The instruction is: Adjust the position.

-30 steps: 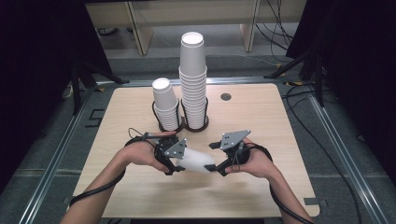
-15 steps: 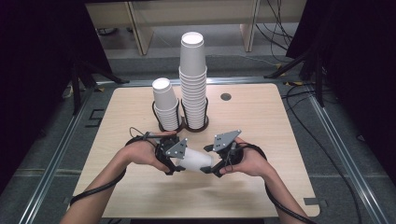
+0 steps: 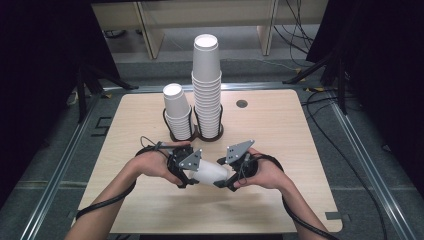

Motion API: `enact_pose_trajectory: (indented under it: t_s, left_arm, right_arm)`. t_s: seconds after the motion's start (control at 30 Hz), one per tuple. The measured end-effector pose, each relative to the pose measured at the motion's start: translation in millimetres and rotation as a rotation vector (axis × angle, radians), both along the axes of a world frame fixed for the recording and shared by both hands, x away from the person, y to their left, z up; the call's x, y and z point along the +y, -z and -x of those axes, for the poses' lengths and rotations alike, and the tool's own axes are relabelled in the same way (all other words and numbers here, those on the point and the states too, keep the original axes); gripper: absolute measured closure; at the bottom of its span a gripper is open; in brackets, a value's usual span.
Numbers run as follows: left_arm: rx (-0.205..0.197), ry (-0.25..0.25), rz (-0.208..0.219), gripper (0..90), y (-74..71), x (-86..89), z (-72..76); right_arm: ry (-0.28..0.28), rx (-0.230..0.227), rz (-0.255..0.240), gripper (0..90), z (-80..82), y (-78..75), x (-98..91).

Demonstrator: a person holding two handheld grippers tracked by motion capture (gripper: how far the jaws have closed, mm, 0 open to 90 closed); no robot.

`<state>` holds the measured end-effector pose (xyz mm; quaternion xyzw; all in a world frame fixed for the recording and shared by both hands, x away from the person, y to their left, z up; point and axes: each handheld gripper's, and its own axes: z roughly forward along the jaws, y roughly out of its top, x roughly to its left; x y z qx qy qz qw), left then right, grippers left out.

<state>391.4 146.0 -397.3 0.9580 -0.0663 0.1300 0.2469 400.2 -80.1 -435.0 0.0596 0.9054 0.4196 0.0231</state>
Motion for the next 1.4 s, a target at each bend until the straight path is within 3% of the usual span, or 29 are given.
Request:
enact_pose_trajectory:
  t_s: [0.17, 0.23, 0.33, 0.43, 0.47, 0.7, 0.73, 1.0, 1.07, 1.1, 1.2, 1.23, 1.27, 1.4]
  left_arm:
    - [-0.003, 0.003, 0.000, 22.4, -0.7, -0.5, -0.2]
    - [-0.004, 0.003, 0.000, 22.3, -0.9, -0.5, -0.1]
    - [-0.003, 0.001, 0.006, 22.3, -1.4, -0.4, 0.1]
    - [-0.002, 0.005, 0.007, 22.3, -1.1, -0.7, 0.6]
    - [-0.001, 0.006, 0.004, 22.3, -0.9, -0.8, 0.7]
    - [0.000, 0.011, 0.000, 22.3, -0.3, -1.7, 1.3]
    - [0.001, 0.013, -0.002, 22.3, -0.3, -1.9, 1.4]
    - [0.001, 0.017, -0.003, 22.2, -0.4, -2.6, 1.7]
    - [0.002, 0.019, -0.004, 22.2, -0.4, -2.6, 1.8]
    - [0.001, 0.021, -0.005, 22.2, -0.6, -2.7, 2.0]
    - [0.001, 0.024, -0.004, 22.2, -0.7, -3.0, 2.3]
    - [0.000, 0.025, -0.005, 22.1, -0.6, -3.1, 2.3]
    - [0.002, 0.025, -0.005, 22.1, -0.5, -3.2, 2.3]
    - [0.000, 0.028, -0.004, 21.8, -0.4, -3.5, 2.0]
  right_arm:
    - [-0.006, 0.010, 0.011, 20.9, -0.2, 1.5, 1.7]
    - [0.004, 0.036, 0.012, 21.0, 0.9, 2.5, 1.8]
    - [-0.005, 0.013, 0.012, 21.4, -0.2, 3.2, 1.9]
    - [-0.006, 0.035, 0.011, 22.4, 0.2, 5.5, 1.9]
    - [-0.007, 0.018, 0.012, 22.7, -0.1, 5.6, 1.6]
    - [-0.010, 0.037, 0.018, 25.1, 0.4, 7.9, 1.9]
    - [-0.008, 0.018, 0.021, 25.4, 0.0, 7.3, 1.5]
    - [-0.014, 0.019, 0.022, 25.9, 0.3, 7.7, 1.5]
    - [-0.016, 0.041, 0.019, 25.9, 0.8, 8.1, 1.6]
    - [-0.018, 0.024, 0.021, 25.9, 0.2, 7.6, 1.1]
    - [-0.017, 0.042, 0.024, 26.2, 1.0, 8.2, 0.8]
    - [0.005, 0.075, 0.032, 26.2, 3.6, 8.0, 0.4]
    - [-0.021, 0.040, 0.023, 26.3, 0.8, 8.7, 1.0]
    - [-0.028, 0.027, 0.020, 26.9, 0.8, 8.8, 0.7]
